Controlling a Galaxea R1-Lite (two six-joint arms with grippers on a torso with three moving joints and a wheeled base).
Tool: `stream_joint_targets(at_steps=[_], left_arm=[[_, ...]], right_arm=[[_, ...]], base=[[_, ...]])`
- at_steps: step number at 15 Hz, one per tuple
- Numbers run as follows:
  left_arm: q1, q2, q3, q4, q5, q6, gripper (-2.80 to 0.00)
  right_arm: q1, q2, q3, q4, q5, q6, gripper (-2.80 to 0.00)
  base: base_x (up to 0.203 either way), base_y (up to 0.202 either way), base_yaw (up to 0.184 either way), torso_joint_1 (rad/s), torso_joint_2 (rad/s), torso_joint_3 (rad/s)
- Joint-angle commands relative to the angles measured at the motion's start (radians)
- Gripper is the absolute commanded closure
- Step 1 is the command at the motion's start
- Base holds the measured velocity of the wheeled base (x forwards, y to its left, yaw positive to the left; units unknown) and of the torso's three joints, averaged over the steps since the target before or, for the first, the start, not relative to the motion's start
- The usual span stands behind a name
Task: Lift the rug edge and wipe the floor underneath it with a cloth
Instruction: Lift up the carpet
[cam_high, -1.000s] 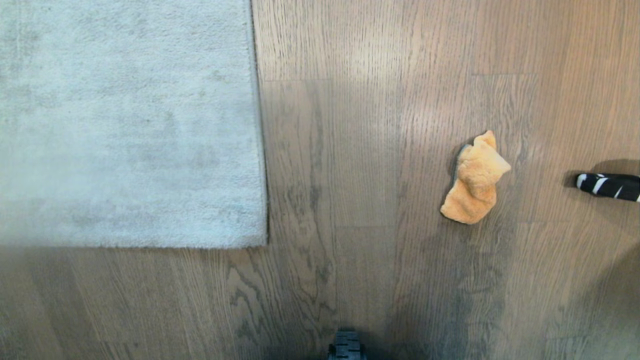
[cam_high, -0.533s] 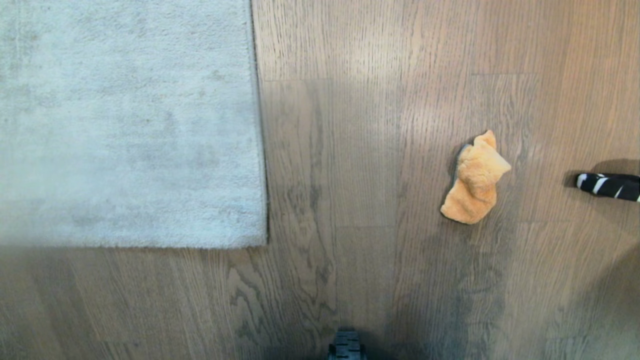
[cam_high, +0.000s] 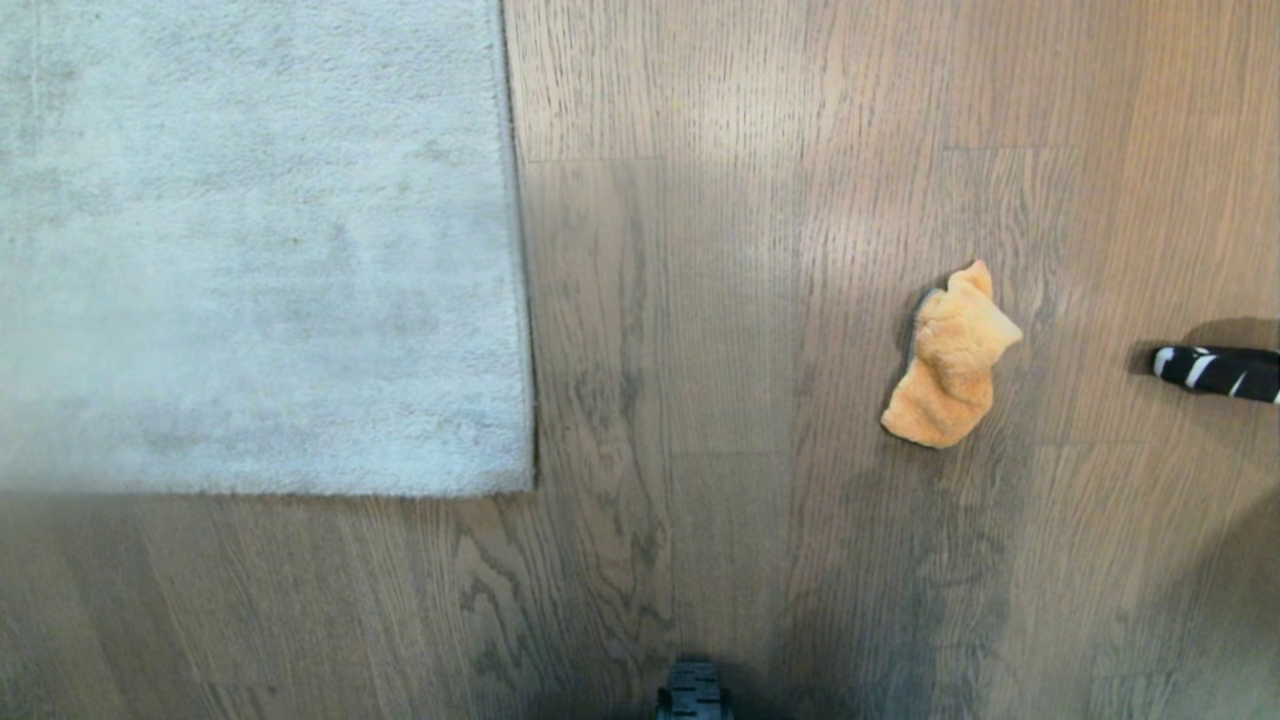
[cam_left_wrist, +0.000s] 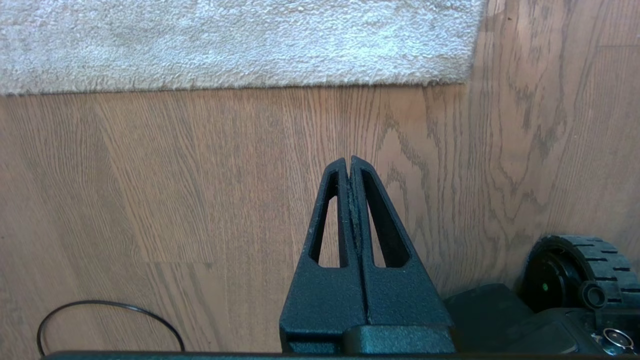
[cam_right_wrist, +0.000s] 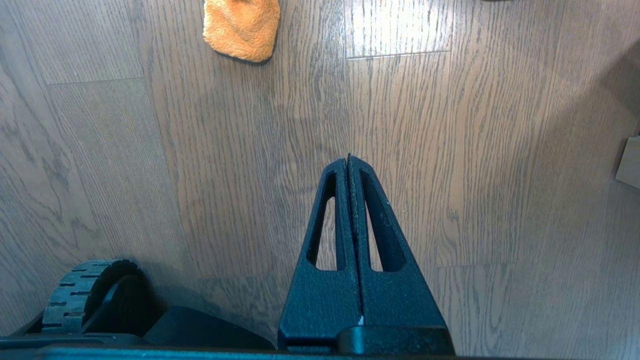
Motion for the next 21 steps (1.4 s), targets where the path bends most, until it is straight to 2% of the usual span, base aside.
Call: stream_joint_targets(at_steps=[1,18,21], left_arm=[[0.000,0.001,0.000,0.000,0.002,0.000,0.00],[0.000,0.001,0.000,-0.001,0.000,-0.002,0.00],[0.000,0.001,-0.002,-0.003,0.002,-0.026,0.00]], right_arm=[[0.000,0.000,0.000,-0.001,0.000,0.000,0.00],[0.000,0.000,0.000,-0.001,0.000,0.000,0.00],[0.000,0.000,0.000,-0.001,0.000,0.000,0.00]], base=[[0.000,0.000,0.000,0.000,0.00,0.000],[0.000,0.000,0.000,0.000,0.00,0.000],[0.000,0.000,0.000,0.000,0.00,0.000]])
